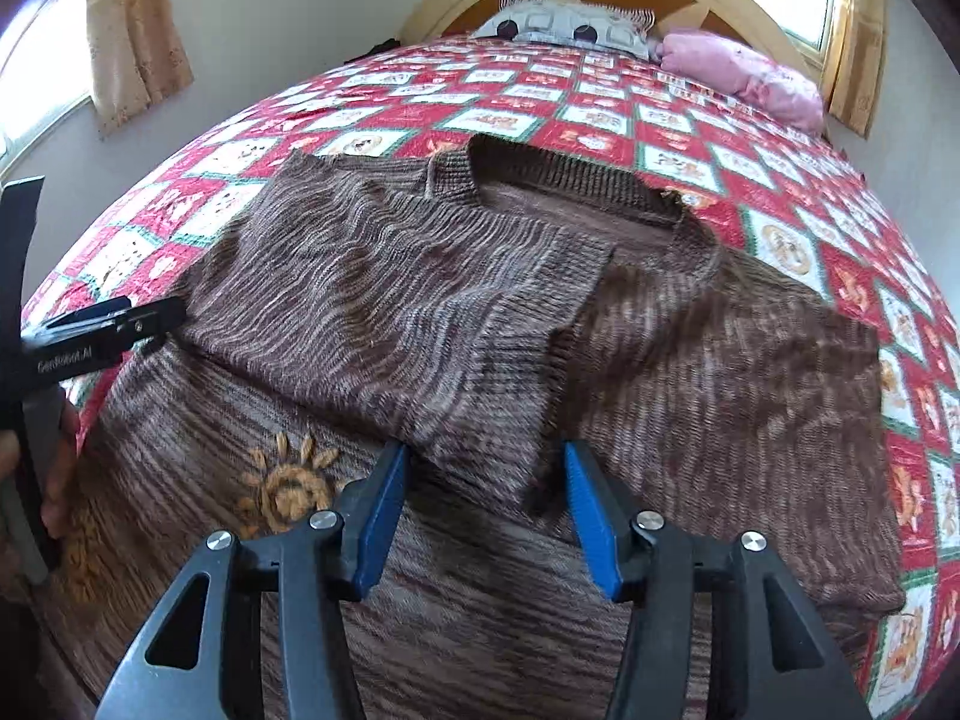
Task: Fold small clothes
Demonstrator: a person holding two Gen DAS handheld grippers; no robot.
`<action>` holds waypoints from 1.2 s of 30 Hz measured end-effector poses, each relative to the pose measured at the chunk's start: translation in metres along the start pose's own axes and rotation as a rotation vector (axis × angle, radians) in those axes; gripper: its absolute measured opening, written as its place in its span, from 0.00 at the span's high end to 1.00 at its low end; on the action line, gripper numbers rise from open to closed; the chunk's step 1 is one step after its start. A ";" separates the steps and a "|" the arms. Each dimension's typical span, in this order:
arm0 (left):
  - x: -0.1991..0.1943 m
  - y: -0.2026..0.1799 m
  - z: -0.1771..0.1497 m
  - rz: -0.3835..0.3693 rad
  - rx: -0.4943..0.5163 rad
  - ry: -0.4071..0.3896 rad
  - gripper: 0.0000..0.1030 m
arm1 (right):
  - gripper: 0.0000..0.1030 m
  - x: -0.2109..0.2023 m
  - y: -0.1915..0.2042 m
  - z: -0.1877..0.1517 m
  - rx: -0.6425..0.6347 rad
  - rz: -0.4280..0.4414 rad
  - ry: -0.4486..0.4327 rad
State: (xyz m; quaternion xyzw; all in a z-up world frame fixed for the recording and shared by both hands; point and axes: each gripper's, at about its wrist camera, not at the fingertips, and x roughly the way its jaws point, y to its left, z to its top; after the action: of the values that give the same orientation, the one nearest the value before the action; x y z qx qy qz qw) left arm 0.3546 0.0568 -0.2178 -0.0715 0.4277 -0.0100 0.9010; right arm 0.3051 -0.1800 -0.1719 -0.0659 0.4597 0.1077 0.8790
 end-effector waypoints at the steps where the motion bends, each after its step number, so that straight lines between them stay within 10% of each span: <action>1: 0.000 -0.001 0.000 0.004 0.003 0.000 0.01 | 0.48 -0.004 -0.002 -0.002 0.003 0.003 -0.006; 36: -0.059 -0.041 -0.042 0.029 0.170 -0.071 0.01 | 0.48 -0.071 -0.032 -0.087 0.060 -0.062 -0.062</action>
State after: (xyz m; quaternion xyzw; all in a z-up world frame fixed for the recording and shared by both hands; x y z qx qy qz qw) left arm 0.2866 0.0159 -0.1925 0.0113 0.3941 -0.0308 0.9185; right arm 0.2051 -0.2388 -0.1627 -0.0503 0.4331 0.0686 0.8973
